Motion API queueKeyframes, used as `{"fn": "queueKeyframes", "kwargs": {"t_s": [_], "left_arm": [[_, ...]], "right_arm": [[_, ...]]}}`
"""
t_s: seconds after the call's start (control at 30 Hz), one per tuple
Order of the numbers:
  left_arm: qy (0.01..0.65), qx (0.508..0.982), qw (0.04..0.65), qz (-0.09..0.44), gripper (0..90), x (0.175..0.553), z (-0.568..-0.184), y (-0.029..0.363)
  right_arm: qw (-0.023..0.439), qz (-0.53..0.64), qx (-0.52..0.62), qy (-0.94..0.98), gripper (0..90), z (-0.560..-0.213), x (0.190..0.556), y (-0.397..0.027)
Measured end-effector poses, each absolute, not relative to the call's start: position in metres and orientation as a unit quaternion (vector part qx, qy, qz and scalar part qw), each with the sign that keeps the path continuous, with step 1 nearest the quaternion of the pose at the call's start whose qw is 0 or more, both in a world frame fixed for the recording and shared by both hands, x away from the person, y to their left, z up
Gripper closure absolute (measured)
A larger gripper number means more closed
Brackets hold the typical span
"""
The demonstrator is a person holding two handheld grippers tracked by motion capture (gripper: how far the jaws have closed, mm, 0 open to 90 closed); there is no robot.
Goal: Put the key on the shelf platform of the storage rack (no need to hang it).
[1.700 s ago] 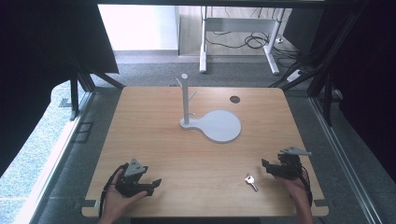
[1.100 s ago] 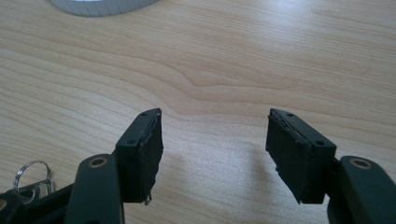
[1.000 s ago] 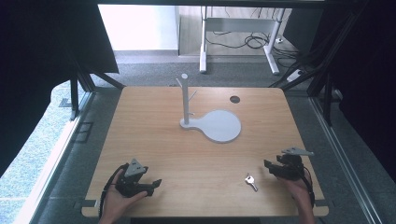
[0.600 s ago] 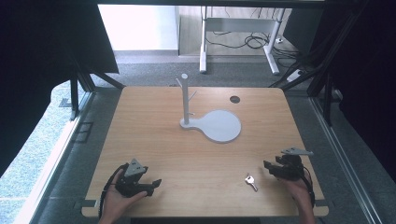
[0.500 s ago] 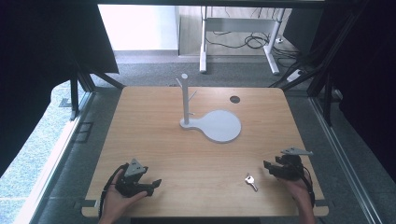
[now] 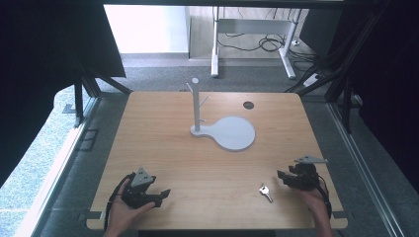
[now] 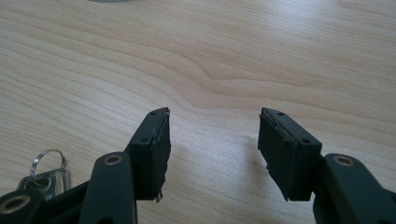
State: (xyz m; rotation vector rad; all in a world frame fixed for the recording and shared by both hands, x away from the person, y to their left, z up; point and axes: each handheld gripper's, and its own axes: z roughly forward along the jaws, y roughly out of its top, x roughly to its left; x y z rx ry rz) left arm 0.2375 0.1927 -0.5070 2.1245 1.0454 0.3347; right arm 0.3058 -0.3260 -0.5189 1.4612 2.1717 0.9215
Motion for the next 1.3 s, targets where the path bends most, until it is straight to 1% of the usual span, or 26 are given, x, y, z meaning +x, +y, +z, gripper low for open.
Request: {"fn": "queueKeyframes", "kwargs": {"t_s": [0.33,0.7,0.83,0.87,1.13,1.3], "left_arm": [[0.408,0.827,0.365,0.130,27.1,0.237,-0.507,0.192],[0.408,0.827,0.365,0.130,27.1,0.238,-0.508,0.194],[0.410,0.825,0.365,0.130,27.1,0.238,-0.508,0.197],[0.412,0.824,0.366,0.131,27.1,0.238,-0.507,0.198],[0.407,0.827,0.366,0.129,27.0,0.237,-0.506,0.198],[0.405,0.827,0.367,0.127,27.0,0.237,-0.506,0.197]], "right_arm": [[0.171,0.313,0.513,0.780,46.9,-0.518,0.307,-0.324],[0.146,0.289,0.481,0.814,47.3,-0.496,0.302,-0.314],[0.132,0.284,0.473,0.823,49.1,-0.488,0.302,-0.311],[0.114,0.287,0.467,0.829,49.7,-0.484,0.300,-0.307],[0.101,0.256,0.442,0.854,51.8,-0.476,0.298,-0.286],[0.081,0.237,0.434,0.866,54.7,-0.478,0.299,-0.273]]}}
